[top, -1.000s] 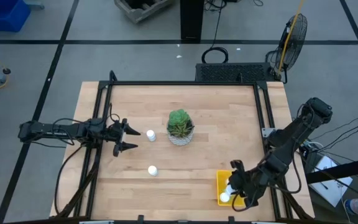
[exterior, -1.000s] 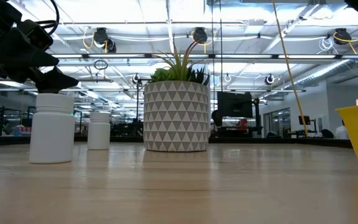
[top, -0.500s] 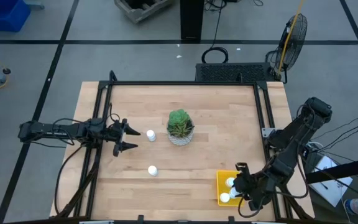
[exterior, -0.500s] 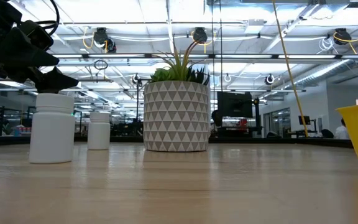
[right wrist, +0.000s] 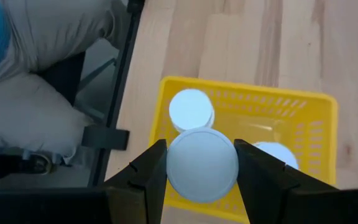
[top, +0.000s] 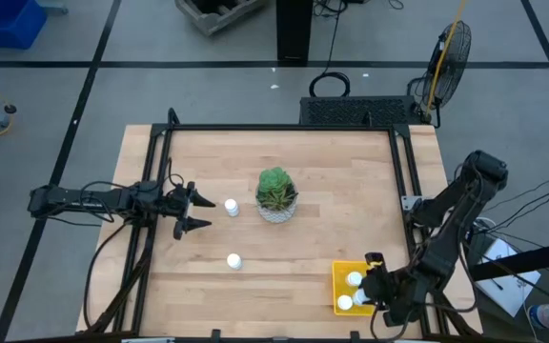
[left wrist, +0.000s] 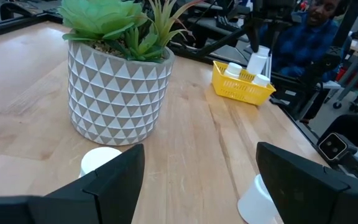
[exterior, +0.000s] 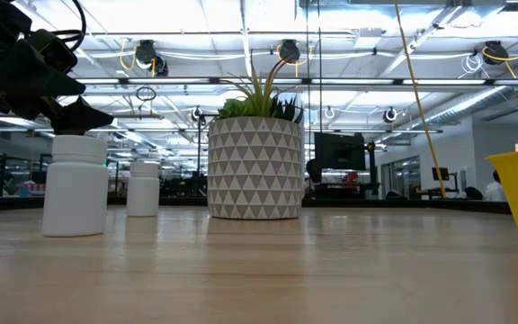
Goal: Pick and place pill bottles into a basket
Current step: Put the white pill bottle into the bin
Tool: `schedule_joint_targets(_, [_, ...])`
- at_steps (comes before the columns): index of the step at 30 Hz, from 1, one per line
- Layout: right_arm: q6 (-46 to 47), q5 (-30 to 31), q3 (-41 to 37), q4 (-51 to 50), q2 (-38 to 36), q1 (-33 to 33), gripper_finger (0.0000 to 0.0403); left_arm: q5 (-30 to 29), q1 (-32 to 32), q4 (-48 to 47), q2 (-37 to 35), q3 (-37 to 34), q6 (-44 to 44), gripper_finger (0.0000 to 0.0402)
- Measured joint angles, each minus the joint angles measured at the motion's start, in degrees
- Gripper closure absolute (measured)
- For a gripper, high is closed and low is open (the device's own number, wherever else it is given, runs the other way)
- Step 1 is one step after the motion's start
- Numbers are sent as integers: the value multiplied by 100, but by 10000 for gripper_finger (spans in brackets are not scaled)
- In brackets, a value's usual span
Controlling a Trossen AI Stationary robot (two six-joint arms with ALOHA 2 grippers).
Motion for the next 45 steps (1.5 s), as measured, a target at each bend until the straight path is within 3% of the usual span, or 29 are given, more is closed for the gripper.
schedule_joint_targets(30, [344,117,0,513,1123,227,254,7,2,1,-1,-1,4,91])
schedule_joint_targets(40, [490,111,-2,574,1112,206,180,9,2,0,-2,-1,4,91])
schedule_joint_targets(45, [163,123,-2,505,750,84,168,9,2,0,-2,-2,4,91])
